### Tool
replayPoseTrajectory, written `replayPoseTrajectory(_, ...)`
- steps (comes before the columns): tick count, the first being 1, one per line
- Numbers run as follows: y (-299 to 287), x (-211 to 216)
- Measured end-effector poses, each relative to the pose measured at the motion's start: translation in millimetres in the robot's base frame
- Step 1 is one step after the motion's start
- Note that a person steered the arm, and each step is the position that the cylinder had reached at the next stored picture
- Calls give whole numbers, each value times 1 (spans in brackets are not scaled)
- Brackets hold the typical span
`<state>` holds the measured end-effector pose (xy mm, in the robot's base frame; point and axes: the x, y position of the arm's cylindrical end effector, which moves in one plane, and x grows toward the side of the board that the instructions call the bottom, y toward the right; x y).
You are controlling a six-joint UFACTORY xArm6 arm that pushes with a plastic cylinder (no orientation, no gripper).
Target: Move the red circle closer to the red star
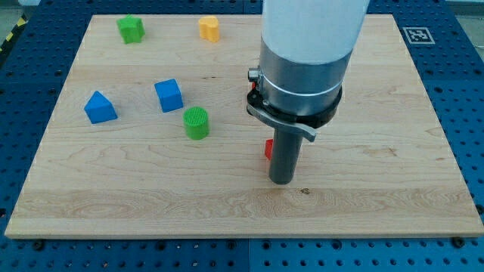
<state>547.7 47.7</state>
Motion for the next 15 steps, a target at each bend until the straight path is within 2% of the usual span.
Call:
replayPoseTrajectory(3, -8, -42)
replayPoseTrajectory(5, -64, -66)
replayPoseTrajectory(6, -67, -116)
replayPoseTrajectory(9, -67, -139)
replayPoseTrajectory(12, -13, -147)
replayPoseTrajectory(13, -16, -171)
replayPoseTrajectory(14, 7, -184)
replayPoseTrajectory(15, 39, -161)
